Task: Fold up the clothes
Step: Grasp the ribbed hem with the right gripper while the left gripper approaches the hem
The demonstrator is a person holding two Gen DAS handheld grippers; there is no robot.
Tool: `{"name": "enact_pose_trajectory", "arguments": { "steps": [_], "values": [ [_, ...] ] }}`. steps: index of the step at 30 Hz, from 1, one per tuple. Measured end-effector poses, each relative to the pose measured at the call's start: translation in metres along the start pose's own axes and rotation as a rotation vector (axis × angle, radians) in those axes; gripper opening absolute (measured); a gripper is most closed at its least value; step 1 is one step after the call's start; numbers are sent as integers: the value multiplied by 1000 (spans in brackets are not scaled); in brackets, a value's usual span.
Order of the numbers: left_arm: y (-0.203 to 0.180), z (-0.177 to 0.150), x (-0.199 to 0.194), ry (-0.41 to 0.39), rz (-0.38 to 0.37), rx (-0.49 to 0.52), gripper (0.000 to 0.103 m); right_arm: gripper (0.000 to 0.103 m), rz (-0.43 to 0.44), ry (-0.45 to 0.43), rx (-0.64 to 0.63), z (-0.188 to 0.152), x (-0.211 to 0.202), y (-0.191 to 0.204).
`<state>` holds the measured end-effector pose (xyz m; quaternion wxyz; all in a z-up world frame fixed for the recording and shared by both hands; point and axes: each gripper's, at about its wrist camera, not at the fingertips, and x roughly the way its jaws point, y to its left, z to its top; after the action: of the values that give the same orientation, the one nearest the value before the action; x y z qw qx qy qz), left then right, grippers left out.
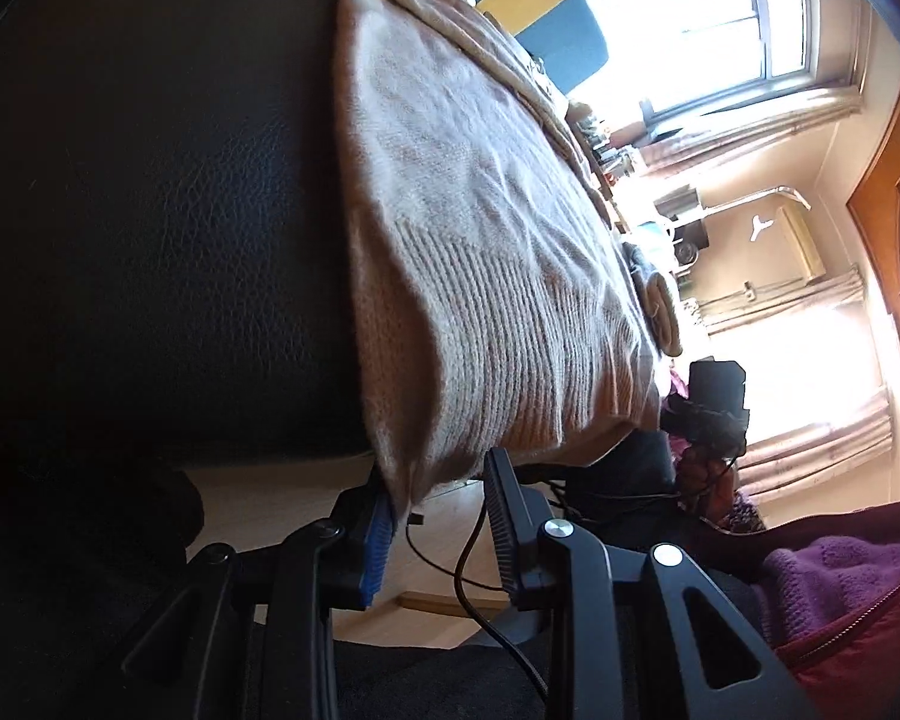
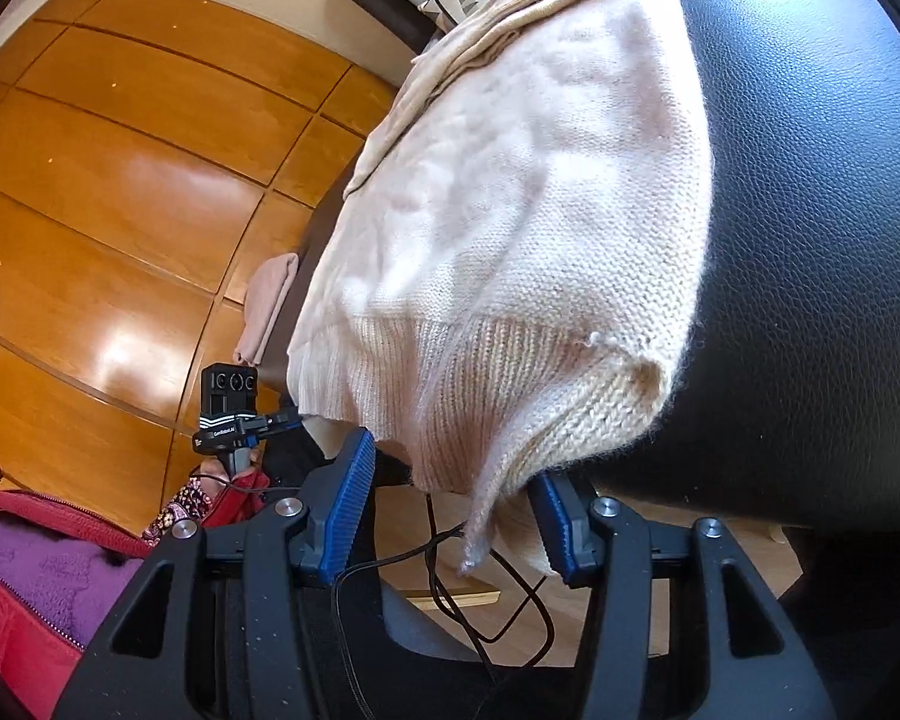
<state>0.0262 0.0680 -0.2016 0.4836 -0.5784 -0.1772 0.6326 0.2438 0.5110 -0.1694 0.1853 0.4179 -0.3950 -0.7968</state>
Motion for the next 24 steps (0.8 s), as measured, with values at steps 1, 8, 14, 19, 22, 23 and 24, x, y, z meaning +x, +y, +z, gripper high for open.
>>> {"name": "enact_pose_trajectory", "arguments": {
  "steps": [1,8,14,19,22,23,24],
  "values": [
    [3,-4,-5,-18,-18,0,28,54,8,-5,2,0,1,-1],
    [-7,-12,-23,-142,-150,47,28,54,29,-11,21,1,3,-7],
    [-13,-10,-21,-130,-33,55,11,8,-23,-24,75,2,5,-16],
    [-24,-12,-29,-162,19,105,6,8,-27,-42,57,2,0,-12],
    [-35,-9,-35,-208,24,139,5,8,28,-79,72,3,-8,-13],
    [-38,-8,-39,-228,23,145,5,8,49,-91,77,3,-11,-13],
    [-40,-7,-42,-245,19,150,5,8,70,-104,82,3,-14,-14]
  ]
}}
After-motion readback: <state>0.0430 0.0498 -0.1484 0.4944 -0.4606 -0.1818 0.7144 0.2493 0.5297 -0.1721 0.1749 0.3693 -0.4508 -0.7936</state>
